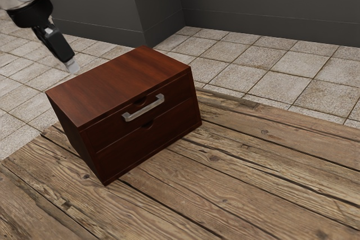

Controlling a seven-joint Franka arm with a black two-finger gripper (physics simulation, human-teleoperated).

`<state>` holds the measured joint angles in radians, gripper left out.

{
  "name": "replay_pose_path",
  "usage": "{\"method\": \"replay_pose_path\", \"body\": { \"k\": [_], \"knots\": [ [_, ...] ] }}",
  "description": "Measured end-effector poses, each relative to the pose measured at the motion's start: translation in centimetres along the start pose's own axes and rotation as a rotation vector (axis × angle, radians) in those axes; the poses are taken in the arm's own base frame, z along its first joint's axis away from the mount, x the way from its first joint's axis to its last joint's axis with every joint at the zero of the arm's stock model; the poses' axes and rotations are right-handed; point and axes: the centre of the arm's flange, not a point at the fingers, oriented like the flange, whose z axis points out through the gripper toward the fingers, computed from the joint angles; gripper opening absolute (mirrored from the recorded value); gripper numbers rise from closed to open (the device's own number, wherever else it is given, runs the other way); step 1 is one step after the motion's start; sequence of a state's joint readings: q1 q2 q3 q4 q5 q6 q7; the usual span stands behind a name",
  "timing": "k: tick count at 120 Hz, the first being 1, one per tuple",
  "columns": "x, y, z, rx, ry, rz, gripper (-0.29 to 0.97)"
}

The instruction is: Pull the drawer handle with one arm to open the drawer

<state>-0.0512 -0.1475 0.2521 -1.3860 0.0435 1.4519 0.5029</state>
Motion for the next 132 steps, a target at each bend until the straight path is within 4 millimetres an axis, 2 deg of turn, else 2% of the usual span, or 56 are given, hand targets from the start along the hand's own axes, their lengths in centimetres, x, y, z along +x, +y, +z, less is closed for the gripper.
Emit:
{"method": "replay_pose_path", "body": {
  "k": [30, 34, 44, 53, 66, 74, 82, 86, 99, 111, 118, 124, 132],
  "knots": [
    [1.5, 0.6, 2.4, 0.042, -0.092, 0.158, 0.68],
    [2.0, 0.1, 3.9, 0.043, -0.129, 0.173, 0.68],
    [4.4, -0.8, 9.7, 0.054, -0.265, 0.206, 0.68],
    [5.2, -0.3, 11.9, 0.079, -0.339, 0.186, 0.68],
    [6.6, 2.4, 11.6, 0.125, -0.348, 0.121, 0.68],
    [7.5, 4.9, 10.8, 0.149, -0.332, 0.092, 0.68],
    [8.7, 7.6, 10.8, 0.163, -0.325, 0.072, 0.68],
    [9.7, 9.0, 10.8, 0.175, -0.314, 0.055, 0.68],
    [14.0, 13.5, 12.6, 0.194, -0.291, -0.030, 0.68],
    [15.3, 11.5, 15.1, 0.134, -0.299, -0.203, 0.68],
    [16.7, 10.6, 17.0, 0.134, -0.305, -0.275, 0.68],
    [17.3, 10.4, 18.1, 0.149, -0.316, -0.319, 0.68],
    [17.8, 11.0, 18.8, 0.261, -0.333, -0.332, 0.67]
  ]
}}
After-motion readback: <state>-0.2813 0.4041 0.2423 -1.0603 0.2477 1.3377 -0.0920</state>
